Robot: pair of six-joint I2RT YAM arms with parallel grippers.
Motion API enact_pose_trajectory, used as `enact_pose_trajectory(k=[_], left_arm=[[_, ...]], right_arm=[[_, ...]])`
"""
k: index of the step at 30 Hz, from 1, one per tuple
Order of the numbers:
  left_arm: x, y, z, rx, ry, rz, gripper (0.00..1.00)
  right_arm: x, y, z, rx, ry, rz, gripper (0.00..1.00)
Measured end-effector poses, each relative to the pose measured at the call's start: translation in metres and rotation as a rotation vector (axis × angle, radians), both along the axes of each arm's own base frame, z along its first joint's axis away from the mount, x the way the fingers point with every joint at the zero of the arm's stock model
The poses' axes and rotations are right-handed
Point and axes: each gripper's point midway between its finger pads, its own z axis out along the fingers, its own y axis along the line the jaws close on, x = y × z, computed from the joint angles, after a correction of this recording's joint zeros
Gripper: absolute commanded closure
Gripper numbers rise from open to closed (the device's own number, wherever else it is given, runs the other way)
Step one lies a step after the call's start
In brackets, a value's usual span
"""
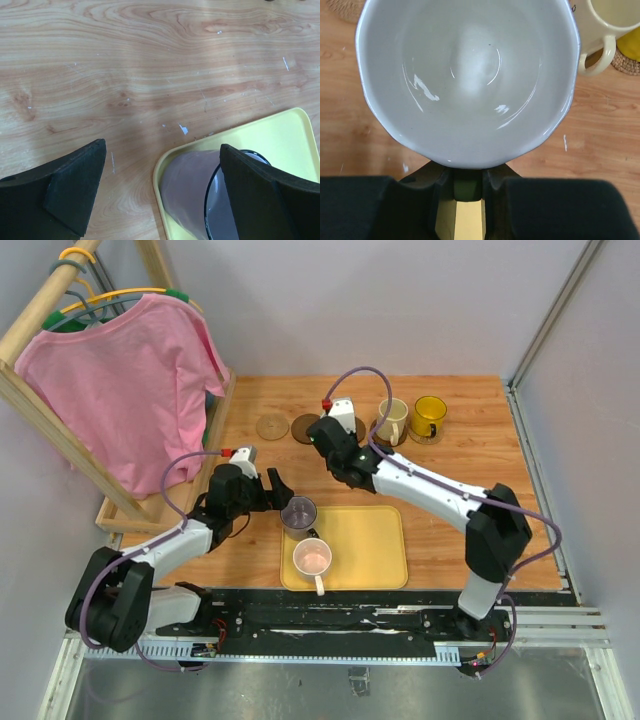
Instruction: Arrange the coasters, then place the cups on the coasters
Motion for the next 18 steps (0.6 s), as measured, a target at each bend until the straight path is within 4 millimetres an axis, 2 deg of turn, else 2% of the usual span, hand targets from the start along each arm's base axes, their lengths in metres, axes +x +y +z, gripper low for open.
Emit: enact_pose_trajectory(k=[5,10,18], left_arm=[[0.002,-0.001,-0.002,0.009,0.005,-0.004,0.0],[0.003,-0.001,-0.002,0.013,0.006,-0.007,0.0],[0.005,-0.002,-0.004,0.018,0.016,-0.007,0.0]], right_arm=[[0.049,0.0,-0.018,-0.021,0.012,-0.078,0.99],[0.09,0.0,-0.035,-0.029,0.041,-0.123,0.99],[0.134,-0.017,-0.033,0.0,0.092,-0.162,0.99]])
